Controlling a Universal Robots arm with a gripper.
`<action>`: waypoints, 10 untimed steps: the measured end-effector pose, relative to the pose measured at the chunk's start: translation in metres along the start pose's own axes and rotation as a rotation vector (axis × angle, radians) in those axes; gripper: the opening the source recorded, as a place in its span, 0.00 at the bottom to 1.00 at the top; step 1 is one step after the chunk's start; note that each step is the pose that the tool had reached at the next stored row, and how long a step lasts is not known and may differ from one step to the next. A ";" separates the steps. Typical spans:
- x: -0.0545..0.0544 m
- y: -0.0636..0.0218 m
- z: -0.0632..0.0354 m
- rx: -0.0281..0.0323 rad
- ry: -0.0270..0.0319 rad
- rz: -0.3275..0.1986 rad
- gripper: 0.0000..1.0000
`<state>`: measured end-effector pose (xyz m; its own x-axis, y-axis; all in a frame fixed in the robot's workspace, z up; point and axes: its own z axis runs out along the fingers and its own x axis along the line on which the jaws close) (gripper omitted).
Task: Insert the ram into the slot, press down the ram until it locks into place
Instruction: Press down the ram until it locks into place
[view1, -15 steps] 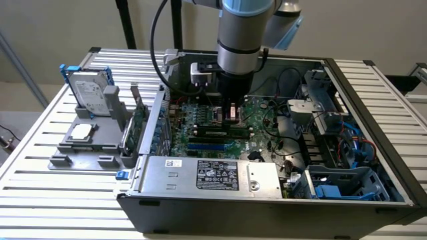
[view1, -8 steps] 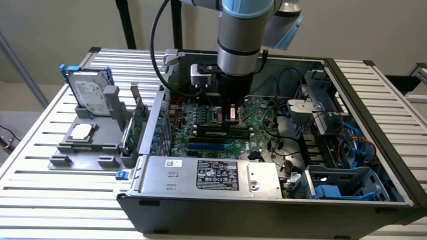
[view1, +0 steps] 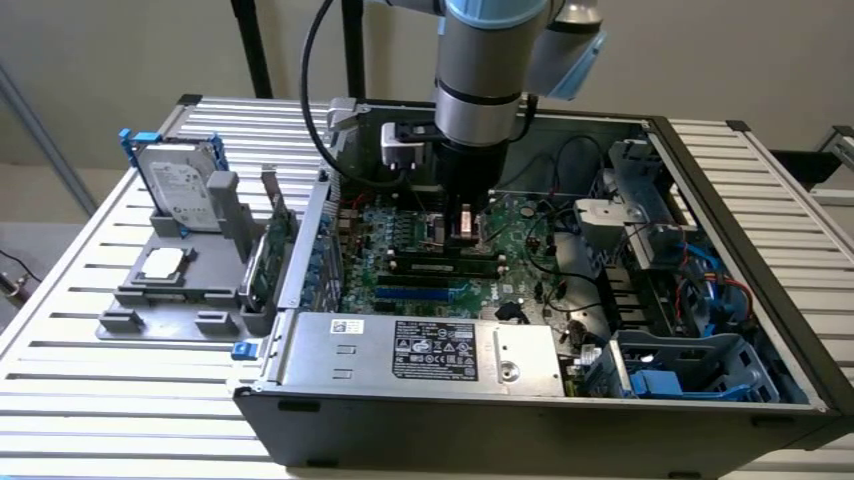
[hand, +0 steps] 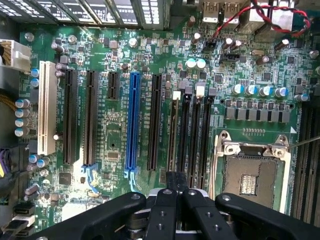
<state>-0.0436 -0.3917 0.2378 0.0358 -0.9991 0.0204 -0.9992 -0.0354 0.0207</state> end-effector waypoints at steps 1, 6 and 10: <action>0.000 0.0001 -0.0047 -0.0008 0.0005 0.000 0.11; 0.001 0.0003 -0.0159 -0.0031 -0.0018 0.000 0.11; 0.001 0.0003 -0.0159 -0.0032 -0.0017 0.000 0.11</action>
<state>-0.0435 -0.3919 0.2537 0.0360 -0.9992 0.0187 -0.9991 -0.0356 0.0239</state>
